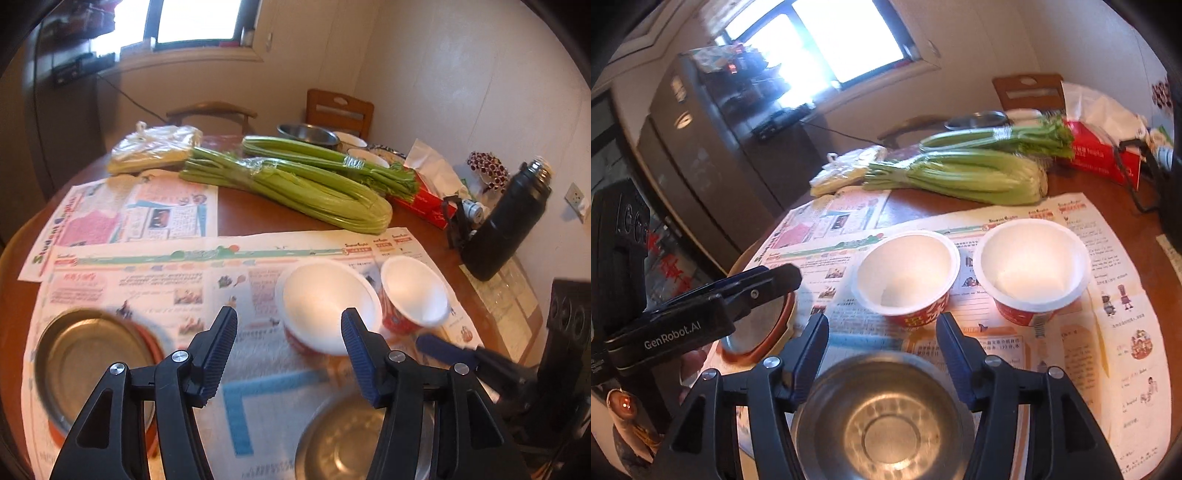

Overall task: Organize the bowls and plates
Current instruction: 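Move the left tool to a red-and-white paper bowl and grip its rim, then lift the paper bowl with the left tool and lower it into the steel bowl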

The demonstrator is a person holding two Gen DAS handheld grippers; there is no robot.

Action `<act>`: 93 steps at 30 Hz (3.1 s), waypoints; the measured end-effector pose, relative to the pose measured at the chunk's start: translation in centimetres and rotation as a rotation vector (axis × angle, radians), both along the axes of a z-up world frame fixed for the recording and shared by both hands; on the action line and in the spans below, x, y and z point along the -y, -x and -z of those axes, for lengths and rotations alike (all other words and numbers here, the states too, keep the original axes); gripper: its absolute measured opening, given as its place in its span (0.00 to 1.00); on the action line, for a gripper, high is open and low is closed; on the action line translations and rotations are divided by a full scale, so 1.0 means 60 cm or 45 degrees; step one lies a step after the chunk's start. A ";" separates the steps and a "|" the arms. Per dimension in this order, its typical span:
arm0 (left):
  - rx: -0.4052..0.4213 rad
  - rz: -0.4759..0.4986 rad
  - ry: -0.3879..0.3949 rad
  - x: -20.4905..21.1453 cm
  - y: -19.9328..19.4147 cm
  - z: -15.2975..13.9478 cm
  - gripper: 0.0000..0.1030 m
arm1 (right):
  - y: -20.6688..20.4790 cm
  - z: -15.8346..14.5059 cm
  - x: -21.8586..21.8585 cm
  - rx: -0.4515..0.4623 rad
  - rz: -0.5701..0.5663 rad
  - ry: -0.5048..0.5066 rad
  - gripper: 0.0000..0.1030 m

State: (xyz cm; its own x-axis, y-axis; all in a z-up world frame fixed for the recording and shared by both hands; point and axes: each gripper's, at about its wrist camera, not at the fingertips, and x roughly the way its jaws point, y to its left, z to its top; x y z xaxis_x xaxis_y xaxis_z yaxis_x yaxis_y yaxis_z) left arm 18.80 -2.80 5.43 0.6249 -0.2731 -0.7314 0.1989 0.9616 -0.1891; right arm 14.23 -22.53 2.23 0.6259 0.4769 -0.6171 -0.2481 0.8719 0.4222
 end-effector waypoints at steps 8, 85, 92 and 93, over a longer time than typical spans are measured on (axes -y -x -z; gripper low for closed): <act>-0.129 0.012 -0.040 0.027 -0.091 0.047 0.59 | -0.058 0.031 0.004 -0.122 0.055 -0.002 0.58; -0.233 0.028 -0.012 0.072 0.095 0.034 0.35 | 0.075 -0.036 0.007 0.046 -0.336 0.207 0.44; -0.280 0.033 -0.004 0.070 0.106 0.062 0.36 | 0.084 -0.007 0.005 -0.016 -0.373 0.226 0.44; -0.283 0.035 -0.005 0.070 0.107 0.065 0.36 | 0.086 -0.005 0.004 -0.017 -0.374 0.231 0.44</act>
State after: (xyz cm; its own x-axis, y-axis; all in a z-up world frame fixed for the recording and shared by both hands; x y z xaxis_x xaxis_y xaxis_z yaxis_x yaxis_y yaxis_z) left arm 12.37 -7.01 1.56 0.4406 -0.2843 -0.8515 0.1787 0.9573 -0.2272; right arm 9.07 -22.78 2.53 0.4695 0.5170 -0.7157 -0.4950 0.8254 0.2715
